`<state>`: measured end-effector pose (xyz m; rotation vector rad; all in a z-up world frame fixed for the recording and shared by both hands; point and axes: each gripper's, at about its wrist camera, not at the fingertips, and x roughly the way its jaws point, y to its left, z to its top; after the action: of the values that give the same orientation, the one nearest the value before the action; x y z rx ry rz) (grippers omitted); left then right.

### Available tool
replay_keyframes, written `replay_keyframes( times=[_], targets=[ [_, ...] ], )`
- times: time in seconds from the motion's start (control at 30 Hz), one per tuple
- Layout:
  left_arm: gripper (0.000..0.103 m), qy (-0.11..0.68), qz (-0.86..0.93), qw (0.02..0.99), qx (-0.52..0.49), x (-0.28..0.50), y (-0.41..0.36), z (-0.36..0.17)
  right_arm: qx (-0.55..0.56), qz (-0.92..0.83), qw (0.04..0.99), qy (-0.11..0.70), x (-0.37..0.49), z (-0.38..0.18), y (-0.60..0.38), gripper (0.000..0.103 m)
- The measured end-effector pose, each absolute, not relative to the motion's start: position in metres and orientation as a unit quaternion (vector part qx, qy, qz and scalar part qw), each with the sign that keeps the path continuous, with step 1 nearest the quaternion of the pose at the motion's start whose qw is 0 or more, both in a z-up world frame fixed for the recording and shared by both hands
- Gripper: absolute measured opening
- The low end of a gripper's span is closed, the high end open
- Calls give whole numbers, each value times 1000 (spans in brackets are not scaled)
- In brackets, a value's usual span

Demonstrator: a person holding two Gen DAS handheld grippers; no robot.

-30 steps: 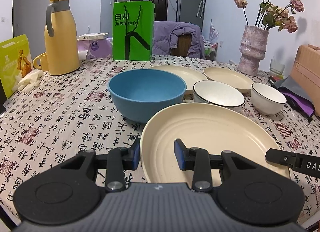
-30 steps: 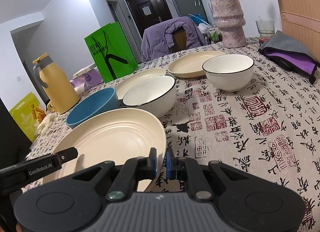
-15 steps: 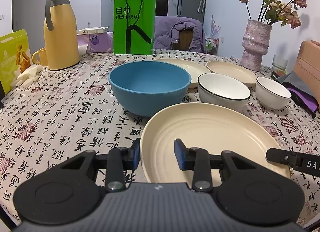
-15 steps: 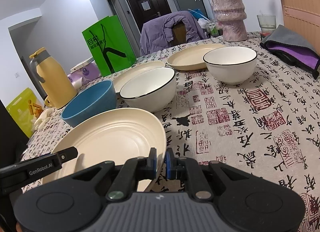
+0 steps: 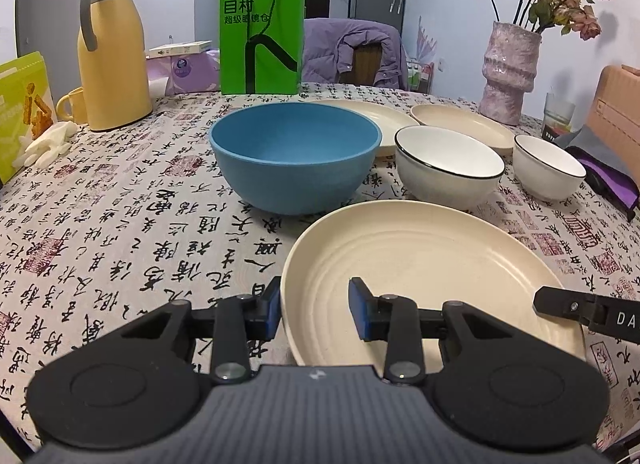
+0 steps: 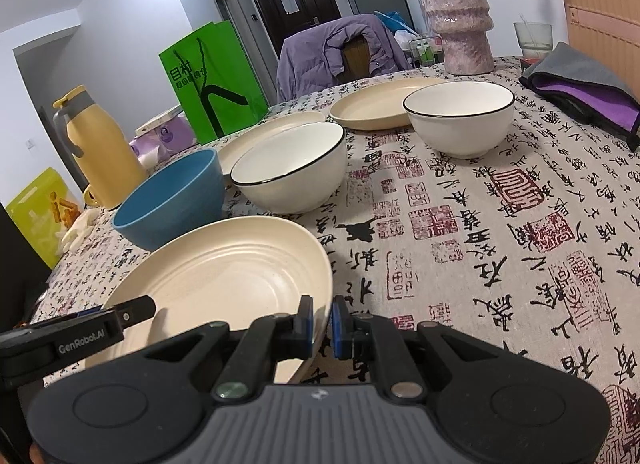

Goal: Organize plates and bowls
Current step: 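Lower the cream plate onto the table and open both grippers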

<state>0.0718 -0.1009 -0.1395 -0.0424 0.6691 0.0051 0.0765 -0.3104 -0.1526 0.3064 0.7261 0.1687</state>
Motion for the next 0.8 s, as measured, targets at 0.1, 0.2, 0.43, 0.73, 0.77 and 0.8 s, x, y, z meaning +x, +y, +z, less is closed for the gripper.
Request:
replay_keyframes(
  times=[0.1, 0.2, 0.43, 0.73, 0.77, 0.8],
  targets=[
    [35, 333, 1, 943, -19, 73, -100, -142, 148, 82, 919, 356, 77, -155, -310, 10],
    [35, 337, 1, 941, -18, 74, -100, -145, 148, 83, 918, 358, 77, -156, -310, 10],
    [35, 347, -1, 938, -18, 75, -98, -151, 143, 87, 919, 358, 77, -158, -308, 10],
    [50, 347, -5, 937, -31, 74, -94, -149, 148, 89, 918, 356, 76, -157, -308, 13],
    [53, 346, -3, 938, -32, 73, -93, -149, 150, 90, 918, 355, 75, -156, -309, 15],
    [56, 344, -2, 938, -32, 73, -92, -148, 154, 92, 918, 353, 75, -155, -310, 16]
  ],
)
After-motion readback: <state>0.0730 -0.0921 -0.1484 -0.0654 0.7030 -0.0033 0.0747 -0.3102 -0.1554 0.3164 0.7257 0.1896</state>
